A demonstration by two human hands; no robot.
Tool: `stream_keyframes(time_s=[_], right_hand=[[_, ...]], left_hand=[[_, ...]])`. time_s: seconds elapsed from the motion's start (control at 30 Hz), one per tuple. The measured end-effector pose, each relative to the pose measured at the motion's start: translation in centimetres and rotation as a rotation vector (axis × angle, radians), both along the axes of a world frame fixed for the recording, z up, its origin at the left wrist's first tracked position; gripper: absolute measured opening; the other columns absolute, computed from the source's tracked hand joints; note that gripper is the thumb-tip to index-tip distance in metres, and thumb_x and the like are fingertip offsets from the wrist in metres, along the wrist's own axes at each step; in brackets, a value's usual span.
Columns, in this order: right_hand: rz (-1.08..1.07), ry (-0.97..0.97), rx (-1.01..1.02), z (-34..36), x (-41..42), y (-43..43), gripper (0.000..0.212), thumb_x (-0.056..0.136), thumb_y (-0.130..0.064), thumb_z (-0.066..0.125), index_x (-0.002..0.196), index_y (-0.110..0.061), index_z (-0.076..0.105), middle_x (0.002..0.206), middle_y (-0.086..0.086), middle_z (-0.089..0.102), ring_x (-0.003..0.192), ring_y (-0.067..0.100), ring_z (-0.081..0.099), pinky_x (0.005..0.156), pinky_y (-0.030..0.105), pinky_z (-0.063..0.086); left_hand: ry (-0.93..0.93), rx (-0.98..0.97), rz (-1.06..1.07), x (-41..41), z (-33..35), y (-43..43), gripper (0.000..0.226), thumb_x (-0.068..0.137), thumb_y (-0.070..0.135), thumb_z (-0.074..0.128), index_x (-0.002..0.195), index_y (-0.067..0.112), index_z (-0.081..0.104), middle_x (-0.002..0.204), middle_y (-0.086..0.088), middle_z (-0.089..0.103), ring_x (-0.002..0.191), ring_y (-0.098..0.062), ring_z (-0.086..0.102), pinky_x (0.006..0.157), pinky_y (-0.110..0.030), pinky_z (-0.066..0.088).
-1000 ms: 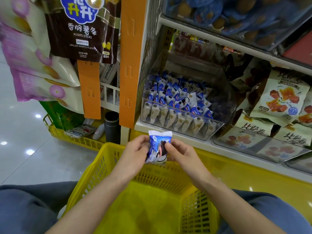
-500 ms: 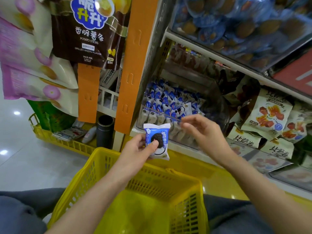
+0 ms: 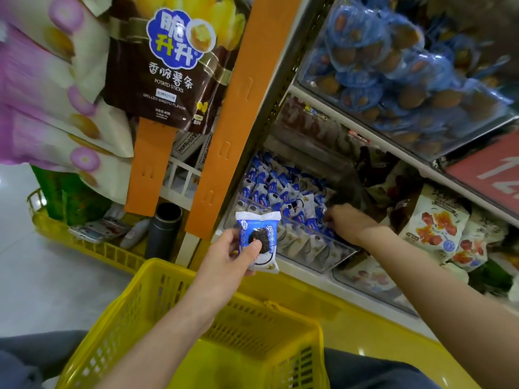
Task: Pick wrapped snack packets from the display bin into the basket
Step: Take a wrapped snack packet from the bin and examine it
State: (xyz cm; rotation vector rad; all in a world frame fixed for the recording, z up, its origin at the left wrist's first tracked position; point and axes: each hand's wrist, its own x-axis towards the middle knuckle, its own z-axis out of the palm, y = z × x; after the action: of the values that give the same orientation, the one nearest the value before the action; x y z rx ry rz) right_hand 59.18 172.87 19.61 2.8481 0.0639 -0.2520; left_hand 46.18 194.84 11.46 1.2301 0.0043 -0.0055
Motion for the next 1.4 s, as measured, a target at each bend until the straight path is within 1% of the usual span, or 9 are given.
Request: stream_keyframes(time_s=[0.2,0.33,0.53,0.7,0.9,1.03,1.13,1.23,1.4], right_hand=[[-0.019,-0.022,0.123,0.4,-0.1,0.2,0.015,0.093,-0.014,0.051,0.101,-0.012,0.064,0.112,0.007,0.06,0.099,0.019,0.057,0.09,0.033,0.048],[-0.057,-0.262,0.17,1.9,-1.1,0.4,0.016,0.094,-0.013,0.046,0.095,-0.012,0.062,0.105,0.01,0.063,0.093,0.024,0.059,0.085,0.038,0.05],[0.193,-0.646,0.78,4.2,-5.3,1.7,0.01,0.092,-0.01,0.053,0.089,-0.018,0.058,0.088,-0.003,0.061,0.081,0.011,0.062,0.073,0.025,0.054],[0.23,-0.43,1.025,2.4,-8.9,5.4,0.021,0.09,-0.01,0.057,0.078,-0.027,0.056,0.08,-0.001,0.065,0.07,0.009,0.065,0.06,0.017,0.055],[0.182,-0.271,1.146,0.2,-10.3,6.9,0.023,0.09,-0.005,0.055,0.076,-0.023,0.055,0.078,0.003,0.062,0.062,0.003,0.059,0.054,0.01,0.048],[0.156,-0.172,1.206,-0.1,-10.8,7.1,0.022,0.091,-0.005,0.053,0.076,-0.022,0.054,0.078,0.003,0.06,0.064,0.002,0.06,0.055,0.015,0.053],[0.122,-0.059,1.283,-0.2,-11.2,7.3,0.022,0.093,-0.002,0.049,0.078,-0.017,0.054,0.089,0.018,0.06,0.068,0.011,0.063,0.057,0.02,0.056],[0.107,-0.022,1.348,-0.2,-11.5,7.3,0.019,0.094,-0.002,0.045,0.082,-0.013,0.055,0.093,0.018,0.057,0.071,0.01,0.062,0.056,0.017,0.055],[0.089,0.066,1.496,-0.7,-12.4,6.9,0.029,0.098,-0.023,0.036,0.112,-0.009,0.057,0.107,0.001,0.06,0.095,0.005,0.062,0.072,0.014,0.052]], left_hand=[[0.006,-0.006,0.01,0.1,0.1,-0.1,0.013,0.091,0.024,0.055,0.098,0.035,0.054,0.098,0.011,0.065,0.089,-0.007,0.066,0.071,-0.022,0.056],[-0.007,0.032,0.0,0.1,0.1,-0.1,0.013,0.091,0.03,0.054,0.096,0.041,0.053,0.099,0.015,0.064,0.09,-0.004,0.065,0.074,-0.021,0.054],[-0.025,0.028,-0.032,-0.2,0.2,-0.3,0.018,0.091,0.025,0.054,0.106,0.035,0.053,0.098,0.016,0.067,0.083,0.011,0.062,0.067,-0.008,0.048],[-0.042,0.017,-0.042,-1.0,0.7,-0.4,0.012,0.09,0.028,0.051,0.101,0.031,0.055,0.08,0.019,0.069,0.072,0.012,0.061,0.062,-0.002,0.044],[-0.077,0.102,-0.016,-1.7,0.3,-0.1,0.032,0.084,0.037,0.05,0.111,0.023,0.057,0.108,0.004,0.064,0.1,-0.003,0.059,0.073,-0.01,0.046],[-0.088,0.092,-0.009,-1.6,0.0,0.0,0.044,0.075,0.046,0.048,0.111,0.022,0.057,0.111,0.002,0.062,0.102,-0.005,0.057,0.071,-0.007,0.044],[-0.056,0.04,-0.097,-1.5,-0.3,0.2,0.046,0.076,0.051,0.046,0.112,0.024,0.055,0.111,0.0,0.063,0.104,-0.011,0.059,0.079,-0.02,0.046],[0.001,-0.047,-0.199,-1.7,-0.3,0.1,0.044,0.078,0.049,0.048,0.115,0.026,0.052,0.109,-0.01,0.065,0.089,-0.021,0.064,0.075,-0.034,0.054],[0.119,-0.2,-0.166,-1.3,-0.7,-0.1,0.053,0.075,0.043,0.053,0.121,0.017,0.047,0.084,-0.005,0.072,0.065,-0.015,0.067,0.058,-0.024,0.053]])
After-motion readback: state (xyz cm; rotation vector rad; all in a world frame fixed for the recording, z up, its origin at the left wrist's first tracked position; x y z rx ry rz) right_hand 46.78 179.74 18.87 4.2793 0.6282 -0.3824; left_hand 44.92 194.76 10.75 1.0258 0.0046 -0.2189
